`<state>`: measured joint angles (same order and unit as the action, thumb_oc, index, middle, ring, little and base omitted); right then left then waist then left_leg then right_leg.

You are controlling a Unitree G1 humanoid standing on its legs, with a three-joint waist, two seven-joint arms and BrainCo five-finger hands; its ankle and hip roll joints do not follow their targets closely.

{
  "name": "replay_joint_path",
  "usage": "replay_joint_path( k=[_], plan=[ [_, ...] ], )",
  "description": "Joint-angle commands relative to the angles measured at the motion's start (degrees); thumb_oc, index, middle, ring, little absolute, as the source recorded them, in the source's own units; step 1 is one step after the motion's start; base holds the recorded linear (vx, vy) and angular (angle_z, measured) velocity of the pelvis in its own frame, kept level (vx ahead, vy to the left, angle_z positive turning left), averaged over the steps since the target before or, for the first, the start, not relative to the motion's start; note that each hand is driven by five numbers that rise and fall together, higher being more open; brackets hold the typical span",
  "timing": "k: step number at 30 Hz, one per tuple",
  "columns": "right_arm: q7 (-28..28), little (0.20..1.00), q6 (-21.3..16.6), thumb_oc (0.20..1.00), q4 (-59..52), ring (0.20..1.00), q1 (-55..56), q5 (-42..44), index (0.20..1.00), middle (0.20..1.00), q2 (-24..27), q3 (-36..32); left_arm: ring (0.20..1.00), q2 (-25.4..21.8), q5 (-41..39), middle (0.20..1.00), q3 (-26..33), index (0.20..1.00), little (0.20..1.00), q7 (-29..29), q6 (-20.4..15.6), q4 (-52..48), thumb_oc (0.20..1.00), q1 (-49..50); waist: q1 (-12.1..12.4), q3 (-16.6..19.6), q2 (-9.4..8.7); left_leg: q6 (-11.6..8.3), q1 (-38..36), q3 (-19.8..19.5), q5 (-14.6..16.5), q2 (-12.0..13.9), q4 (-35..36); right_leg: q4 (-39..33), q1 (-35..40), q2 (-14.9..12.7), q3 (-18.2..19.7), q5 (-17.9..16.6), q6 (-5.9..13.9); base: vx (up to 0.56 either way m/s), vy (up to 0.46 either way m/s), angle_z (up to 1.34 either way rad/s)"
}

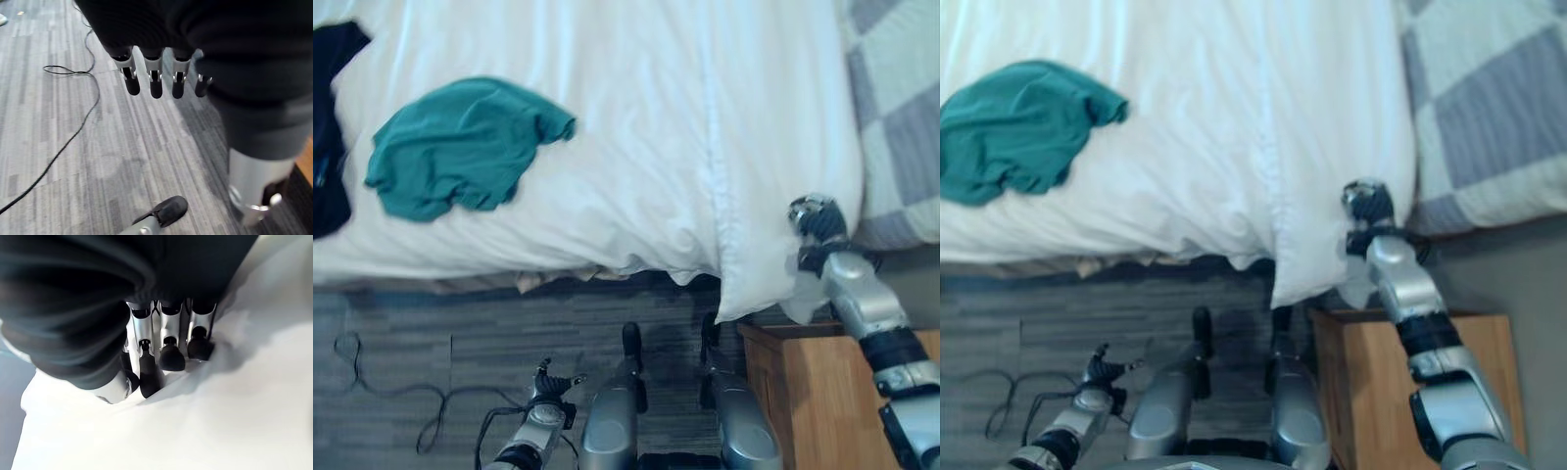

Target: Tidy up the quilt and then pick up the clothes from the bed and put them into the laundry hamper.

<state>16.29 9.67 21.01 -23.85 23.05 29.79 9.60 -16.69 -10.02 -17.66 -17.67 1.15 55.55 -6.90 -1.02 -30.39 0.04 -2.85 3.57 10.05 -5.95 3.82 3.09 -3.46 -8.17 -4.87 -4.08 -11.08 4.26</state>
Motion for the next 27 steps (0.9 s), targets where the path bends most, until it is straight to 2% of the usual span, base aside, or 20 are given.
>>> replay_joint_path(
  k=[1, 3, 6, 7, 8, 9, 10, 11, 12, 13, 14, 17, 19, 21, 22, 24, 26, 27],
  plan=[
    [0.94, 0.200, -1.05, 0.200, 6.58, 0.200, 8.01, -1.45, 0.200, 0.200, -1.61, 4.44, 1.000, 0.70, 2.34, 1.000, 0.61, 1.000, 1.000, -2.32, -0.05, 3.75, 1.000, 2.47, -1.32, 3.09, -1.96, -0.56, 4.29, -0.78, 7.81, 2.48, -8.20, 3.52, 1.03, -5.96, 1.06, 7.43, 5.70, -0.02, -0.020, -0.27],
    [1.20, 0.200, -1.37, 0.200, 9.55, 0.200, 9.05, -1.55, 0.200, 0.200, -3.18, 5.49, 1.000, 1.12, 2.76, 1.000, 0.02, 1.000, 1.000, -2.81, 0.03, 4.44, 1.000, 2.35, -1.49, 3.72, -1.60, -0.53, 3.72, -0.50, 8.11, 2.47, -8.48, 3.49, 1.62, -6.38, 1.04, 7.55, 5.79, -0.01, -0.028, -0.23],
    [-0.90, 0.200, 0.64, 0.200, 18.96, 0.200, 9.05, 0.02, 0.200, 0.200, -6.19, 7.60, 1.000, 1.48, 2.24, 1.000, -1.40, 1.000, 1.000, -2.96, 0.35, 6.18, 1.000, 1.44, -1.44, 5.15, -0.73, -0.54, 2.47, -0.62, 8.49, 2.12, -8.31, 3.52, 2.74, -7.04, 1.02, 8.02, 5.83, 0.01, 0.000, -0.15],
    [-1.78, 0.200, 1.56, 0.200, 25.95, 0.200, 8.47, 0.89, 0.200, 0.200, -8.17, 8.21, 1.000, 1.76, 1.96, 1.000, -2.19, 1.000, 1.000, -2.63, 0.32, 7.80, 1.000, 0.77, -1.24, 5.92, -0.32, -0.47, 1.29, -0.90, 8.73, 1.98, -7.86, 3.37, 3.82, -7.23, 0.78, 8.31, 5.78, 0.02, 0.011, -0.05],
    [-1.88, 0.200, 2.17, 0.200, 26.99, 0.200, 8.35, 0.75, 0.200, 0.200, -8.47, 8.26, 1.000, 1.82, 1.92, 1.000, -2.30, 1.000, 1.000, -2.59, 0.24, 8.11, 1.000, 0.67, -1.15, 6.24, -0.27, -0.46, 1.28, -0.91, 8.61, 1.96, -7.68, 3.32, 3.74, -7.23, 0.78, 8.24, 5.74, 0.09, 0.006, -0.03],
    [-4.60, 0.200, 1.47, 0.200, 37.33, 0.200, 8.22, 0.31, 0.200, 0.200, -10.51, 8.01, 1.000, 2.77, 2.31, 1.000, -2.54, 1.000, 1.000, -2.30, -0.26, 10.56, 1.000, 0.12, -0.69, 7.73, 0.14, -0.38, -0.33, -1.30, 8.56, 1.98, -6.56, 2.88, 5.18, -7.20, 0.23, 8.35, 5.67, 0.11, -0.014, 0.01],
    [-4.88, 0.514, 2.79, 0.514, 42.22, 0.514, 8.42, 1.12, 0.514, 0.514, -11.67, 7.63, 1.000, 3.34, 1.86, 1.000, -2.78, 1.000, 1.000, -2.32, -0.63, 11.92, 1.000, -0.18, -0.34, 9.21, 0.25, -0.39, -1.07, -1.50, 8.27, 2.05, -5.64, 2.72, 5.74, -7.05, -0.14, 8.39, 5.58, 0.16, -0.029, 0.03],
    [-4.90, 1.000, 3.94, 1.000, 45.40, 1.000, 9.09, 2.49, 1.000, 1.000, -12.63, 6.87, 1.000, 3.90, 1.49, 1.000, -2.93, 1.000, 1.000, -2.57, -0.75, 12.70, 1.000, -0.20, -0.16, 10.44, 0.29, -0.37, -1.93, -1.75, 8.14, 2.17, -4.91, 2.76, 6.40, -6.88, -0.57, 8.55, 5.53, 0.20, -0.080, 0.11],
    [-3.25, 1.000, 6.66, 1.000, 49.20, 1.000, 10.88, 3.75, 1.000, 1.000, -14.03, 4.61, 1.000, 5.20, 1.05, 1.000, -2.72, 1.000, 1.000, -3.16, -0.53, 13.66, 1.000, 0.02, 0.04, 12.73, 0.23, -0.32, -3.37, -2.20, 7.90, 2.44, -3.95, 3.01, 7.79, -6.51, -1.41, 9.00, 5.38, 0.17, -0.075, 0.14],
    [-3.38, 1.000, 6.59, 1.000, 49.60, 1.000, 11.10, 3.50, 1.000, 1.000, -14.10, 4.43, 1.000, 5.28, 1.00, 1.000, -2.71, 1.000, 1.000, -3.26, -0.45, 13.67, 1.000, 0.05, 0.03, 12.93, 0.22, -0.31, -3.47, -2.25, 7.89, 2.49, -3.92, 3.13, 7.91, -6.44, -1.53, 9.13, 5.33, 0.19, -0.119, 0.25],
    [-4.03, 1.000, 8.24, 1.000, 51.53, 1.000, 12.66, 1.07, 1.000, 1.000, -14.68, 3.53, 1.000, 5.74, 0.01, 1.000, -2.59, 1.000, 1.000, -3.67, 0.35, 13.66, 1.000, 0.22, 0.09, 14.27, 0.07, -0.21, -3.93, -2.52, 7.98, 2.87, -4.20, 4.47, 8.59, -5.99, -2.31, 10.24, 4.95, 0.11, -0.088, 0.27],
    [-5.29, 1.000, 10.31, 1.000, 52.95, 1.000, 14.35, -3.54, 1.000, 1.000, -15.28, 3.77, 1.000, 6.16, -0.93, 1.000, -2.03, 1.000, 1.000, -4.46, 0.92, 13.79, 1.000, 0.52, 0.22, 14.90, -0.18, 0.10, -3.35, -3.86, 8.51, 3.45, -6.51, 7.64, 9.03, -5.29, -2.77, 12.40, 3.89, 0.11, -0.139, 0.33],
    [-5.23, 1.000, 12.70, 1.000, 54.26, 1.000, 15.61, -3.95, 1.000, 1.000, -15.91, 4.87, 1.000, 6.52, -3.35, 1.000, -0.75, 1.000, 1.000, -5.91, 0.05, 14.47, 1.000, 1.05, 0.44, 14.98, -0.54, 0.84, -2.33, -5.63, 10.13, 3.74, -10.63, 11.43, 9.23, -4.65, -2.83, 14.93, 2.51, 0.14, -0.201, 0.46],
    [-5.81, 1.000, 13.64, 1.000, 55.13, 1.000, 16.47, -4.14, 1.000, 1.000, -16.25, 5.10, 1.000, 7.12, -0.11, 1.000, 0.72, 1.000, 1.000, -6.03, -0.28, 14.78, 1.000, 1.72, 0.18, 15.18, -0.89, 1.81, -1.18, -5.47, 12.52, 3.58, -15.66, 13.98, 9.43, -4.05, -3.29, 16.84, 0.81, 0.15, -0.096, 0.35],
    [-5.54, 1.000, 12.44, 1.000, 55.19, 1.000, 16.80, -4.24, 1.000, 1.000, -16.02, 5.20, 1.000, 6.90, -0.68, 1.000, 1.17, 1.000, 1.000, -7.21, -0.28, 14.84, 1.000, 2.64, 0.07, 14.95, -1.00, 1.62, 1.59, -5.15, 12.15, 4.00, -21.64, 15.05, 9.90, -3.92, -3.85, 17.08, -0.16, 0.11, 0.046, 0.51],
    [-4.86, 1.000, 11.05, 1.000, 55.10, 1.000, 16.73, -3.04, 1.000, 1.000, -15.72, 5.12, 1.000, 6.48, -3.82, 1.000, 1.97, 1.000, 1.000, -7.24, 0.16, 14.88, 1.000, 2.88, -0.30, 14.96, -0.62, 1.35, 1.82, -4.53, 10.44, 5.18, -21.17, 15.63, 9.73, -3.79, -3.89, 17.10, -0.20, 0.09, 0.160, 0.55],
    [-5.00, 1.000, 9.28, 1.000, 54.34, 1.000, 16.23, -0.18, 1.000, 1.000, -15.03, 4.26, 1.000, 6.89, -10.05, 1.000, 4.39, 1.000, 1.000, -7.67, -0.19, 15.63, 1.000, 3.16, -1.05, 14.97, -0.07, 0.28, -0.08, -4.52, 6.82, 8.14, -15.47, 17.15, 9.22, -3.70, -2.69, 17.71, 0.38, 0.12, 0.372, 0.37],
    [-5.31, 1.000, 8.56, 1.000, 54.07, 1.000, 15.83, 0.61, 1.000, 1.000, -14.88, 3.89, 1.000, 7.20, -12.44, 1.000, 5.43, 1.000, 1.000, -9.21, -0.91, 15.83, 1.000, 3.25, -0.97, 14.99, 0.03, -0.30, -0.33, -6.11, 5.23, 9.38, -12.47, 18.26, 8.56, -3.64, -1.18, 18.26, 0.80, 0.13, 0.452, 0.28]
  ],
)
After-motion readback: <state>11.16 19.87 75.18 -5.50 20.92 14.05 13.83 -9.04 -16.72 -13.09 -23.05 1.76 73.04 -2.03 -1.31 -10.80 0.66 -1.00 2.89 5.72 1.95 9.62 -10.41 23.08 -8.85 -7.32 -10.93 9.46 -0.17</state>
